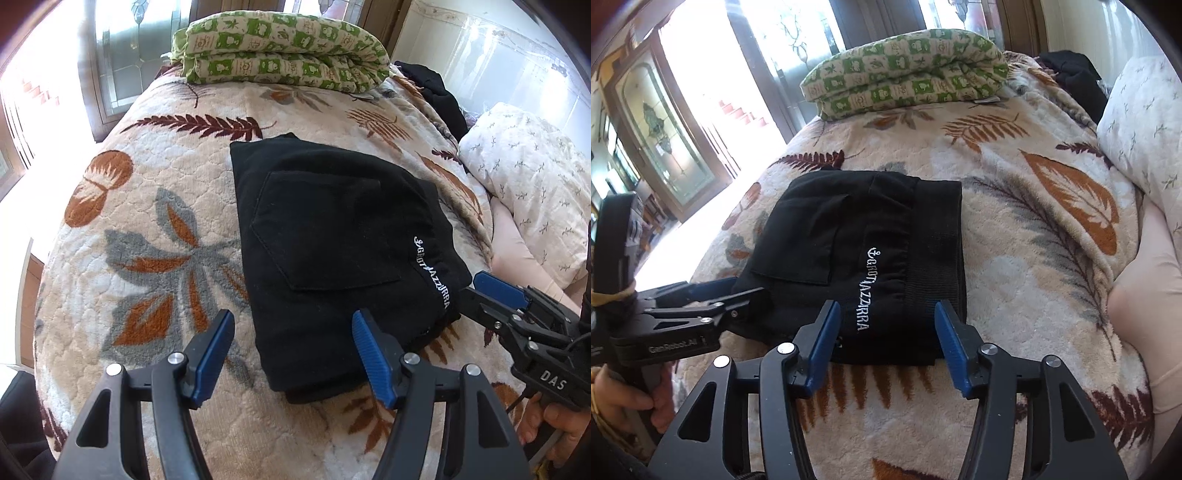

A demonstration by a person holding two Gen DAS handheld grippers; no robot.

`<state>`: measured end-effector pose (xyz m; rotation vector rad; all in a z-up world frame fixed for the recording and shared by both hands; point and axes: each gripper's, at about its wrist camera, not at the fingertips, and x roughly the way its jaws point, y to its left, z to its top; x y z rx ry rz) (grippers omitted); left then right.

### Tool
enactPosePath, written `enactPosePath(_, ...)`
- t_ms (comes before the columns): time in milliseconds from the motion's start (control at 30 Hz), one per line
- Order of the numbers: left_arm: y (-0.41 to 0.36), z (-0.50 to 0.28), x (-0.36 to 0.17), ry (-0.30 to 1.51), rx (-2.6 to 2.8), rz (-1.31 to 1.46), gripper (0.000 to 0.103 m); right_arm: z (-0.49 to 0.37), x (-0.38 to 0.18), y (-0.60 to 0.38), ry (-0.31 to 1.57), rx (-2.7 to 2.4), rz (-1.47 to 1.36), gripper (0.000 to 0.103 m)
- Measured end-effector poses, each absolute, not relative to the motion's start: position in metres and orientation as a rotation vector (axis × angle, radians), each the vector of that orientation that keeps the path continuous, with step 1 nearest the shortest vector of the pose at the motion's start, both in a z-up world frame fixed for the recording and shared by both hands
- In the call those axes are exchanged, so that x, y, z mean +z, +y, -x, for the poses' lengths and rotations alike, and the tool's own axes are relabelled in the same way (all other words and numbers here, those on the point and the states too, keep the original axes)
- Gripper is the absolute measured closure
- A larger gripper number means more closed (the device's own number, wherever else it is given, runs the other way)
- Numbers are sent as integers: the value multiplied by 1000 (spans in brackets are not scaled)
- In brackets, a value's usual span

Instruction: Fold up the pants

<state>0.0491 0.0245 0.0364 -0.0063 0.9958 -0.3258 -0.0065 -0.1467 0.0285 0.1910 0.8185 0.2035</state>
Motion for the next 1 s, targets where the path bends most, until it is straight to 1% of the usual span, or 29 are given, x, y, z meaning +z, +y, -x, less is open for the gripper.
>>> enactPosePath(167, 24, -50, 34, 1006, -321, 9, 34, 5, 19, -150, 843, 191, -195, 50)
enactPosePath(400, 21, -50, 31, 1004, -313, -11, 34, 7, 31, -149, 799, 187, -182, 49)
enactPosePath(500, 21, -52, 24, 1016, -308, -12, 33, 0, 16, -141, 862, 176, -124, 48)
enactPosePath(567, 21, -52, 22, 1022, -304, -3, 32, -3, 3, -139, 905, 158, -83, 43)
enactPosePath(600, 22, -52, 23, 1019, -304, -1, 32, -1, 1, -141, 898, 159, -99, 42)
enactPosePath(867, 21, -43, 39, 984, -309, -13, 34, 7, 32, -147, 819, 174, -150, 43)
enactPosePath(1000, 20, -41, 42, 982, -309, -17, 34, 8, 34, -143, 814, 172, -139, 43)
